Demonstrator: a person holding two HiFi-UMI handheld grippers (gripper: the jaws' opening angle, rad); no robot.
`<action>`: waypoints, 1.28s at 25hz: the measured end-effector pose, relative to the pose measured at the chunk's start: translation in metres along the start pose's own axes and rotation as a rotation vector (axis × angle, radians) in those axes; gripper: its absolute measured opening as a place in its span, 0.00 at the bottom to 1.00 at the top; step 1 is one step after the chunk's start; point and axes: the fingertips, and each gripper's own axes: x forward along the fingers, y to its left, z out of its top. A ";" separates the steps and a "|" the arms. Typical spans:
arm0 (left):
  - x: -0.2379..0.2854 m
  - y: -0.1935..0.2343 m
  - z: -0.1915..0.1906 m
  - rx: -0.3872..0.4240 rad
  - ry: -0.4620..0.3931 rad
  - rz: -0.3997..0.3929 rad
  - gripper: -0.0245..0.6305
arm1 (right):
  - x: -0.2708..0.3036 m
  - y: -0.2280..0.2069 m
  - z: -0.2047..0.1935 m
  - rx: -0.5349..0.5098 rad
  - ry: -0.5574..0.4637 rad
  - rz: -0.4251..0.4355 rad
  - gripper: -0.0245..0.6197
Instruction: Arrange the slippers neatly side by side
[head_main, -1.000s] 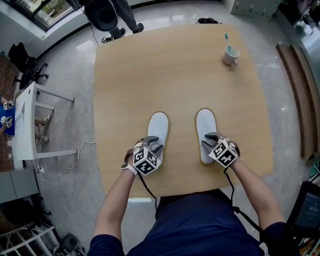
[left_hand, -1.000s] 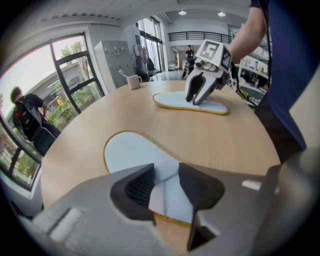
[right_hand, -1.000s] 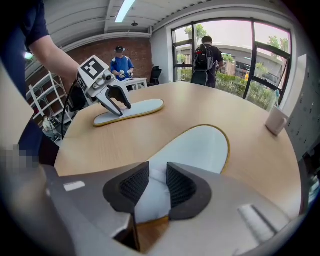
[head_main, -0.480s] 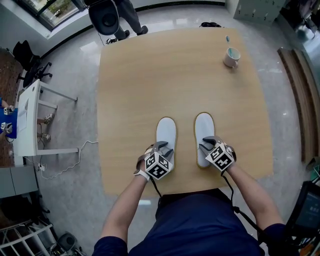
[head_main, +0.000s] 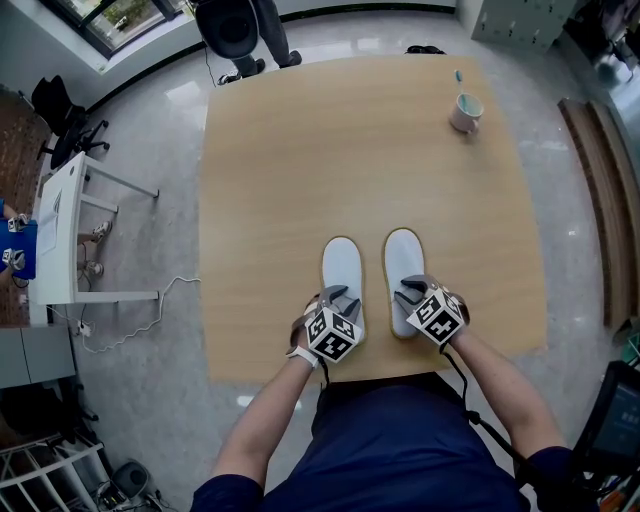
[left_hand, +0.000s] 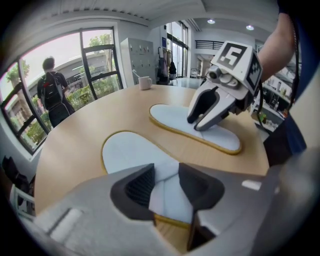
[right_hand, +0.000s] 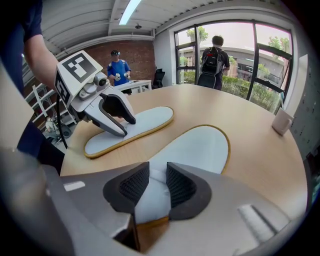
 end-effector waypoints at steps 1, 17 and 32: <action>0.000 -0.003 0.000 0.000 0.001 0.001 0.28 | 0.000 0.002 0.000 -0.002 0.000 0.002 0.22; 0.001 -0.024 0.004 -0.016 -0.007 -0.010 0.28 | 0.007 0.031 0.006 0.046 -0.010 0.021 0.22; 0.003 -0.021 0.004 -0.015 -0.001 0.002 0.28 | 0.013 0.035 0.011 0.123 -0.013 -0.005 0.22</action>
